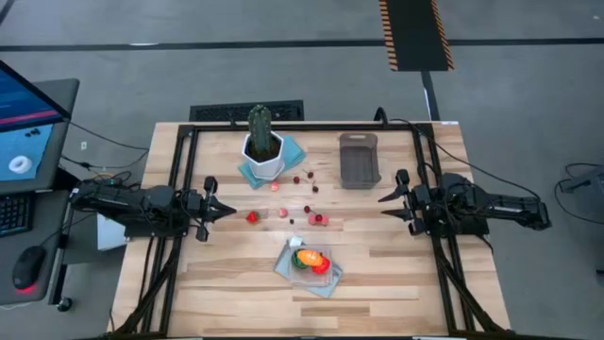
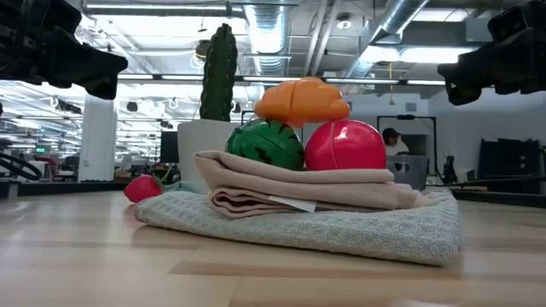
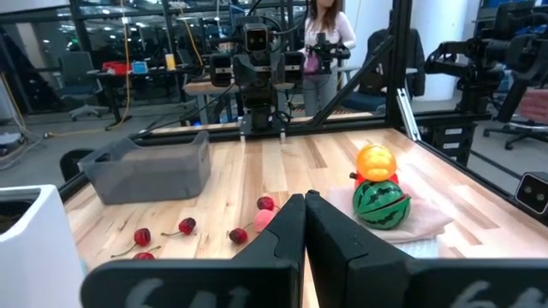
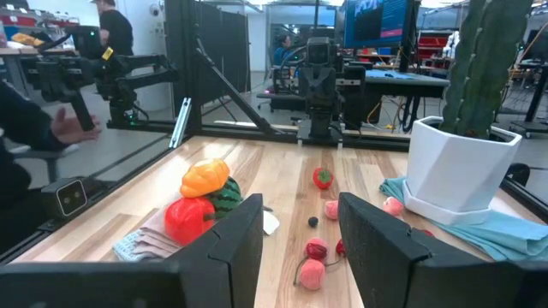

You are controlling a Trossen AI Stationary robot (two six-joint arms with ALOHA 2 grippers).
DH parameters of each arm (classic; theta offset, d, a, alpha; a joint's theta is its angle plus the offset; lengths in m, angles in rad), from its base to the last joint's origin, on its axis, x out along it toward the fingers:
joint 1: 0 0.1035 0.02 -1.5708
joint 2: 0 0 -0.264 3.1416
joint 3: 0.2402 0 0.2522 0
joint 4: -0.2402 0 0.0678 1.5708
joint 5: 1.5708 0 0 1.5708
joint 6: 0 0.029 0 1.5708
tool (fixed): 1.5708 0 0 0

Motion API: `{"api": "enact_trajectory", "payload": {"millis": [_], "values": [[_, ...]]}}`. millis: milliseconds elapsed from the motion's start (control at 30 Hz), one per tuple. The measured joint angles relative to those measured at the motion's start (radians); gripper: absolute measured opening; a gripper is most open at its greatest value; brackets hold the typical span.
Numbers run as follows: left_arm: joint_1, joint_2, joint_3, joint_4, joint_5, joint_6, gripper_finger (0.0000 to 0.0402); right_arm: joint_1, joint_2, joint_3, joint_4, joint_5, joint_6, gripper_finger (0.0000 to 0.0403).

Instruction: Pick and placing Produce into tupperware

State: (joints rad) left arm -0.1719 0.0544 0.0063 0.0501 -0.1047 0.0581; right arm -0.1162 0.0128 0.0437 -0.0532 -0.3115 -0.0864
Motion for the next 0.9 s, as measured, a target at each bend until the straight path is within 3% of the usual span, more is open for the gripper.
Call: {"api": "enact_trajectory", "payload": {"millis": [267, 467, 600, 900], "values": [[0.0, 0.0, 0.0, 0.012, 0.0, -0.018, 0.0, -0.004, 0.0, -0.002, 0.017, 0.002, -0.005, 0.0176], [0.0, 0.0, 0.0, 0.116, 0.0, -0.059, 0.0, 0.008, 0.0, -0.003, 0.161, 0.002, 0.362, 0.0172], [0.0, 0.0, 0.0, 0.205, -0.006, -0.053, 0.0, 0.011, 0.0, -0.002, 0.26, 0.007, 0.441, 0.0171], [0.001, 0.0, 0.0, 0.289, -0.04, -0.041, 0.0, 0.007, 0.0, -0.002, 0.331, 0.424, 0.349, 0.0169]]}}
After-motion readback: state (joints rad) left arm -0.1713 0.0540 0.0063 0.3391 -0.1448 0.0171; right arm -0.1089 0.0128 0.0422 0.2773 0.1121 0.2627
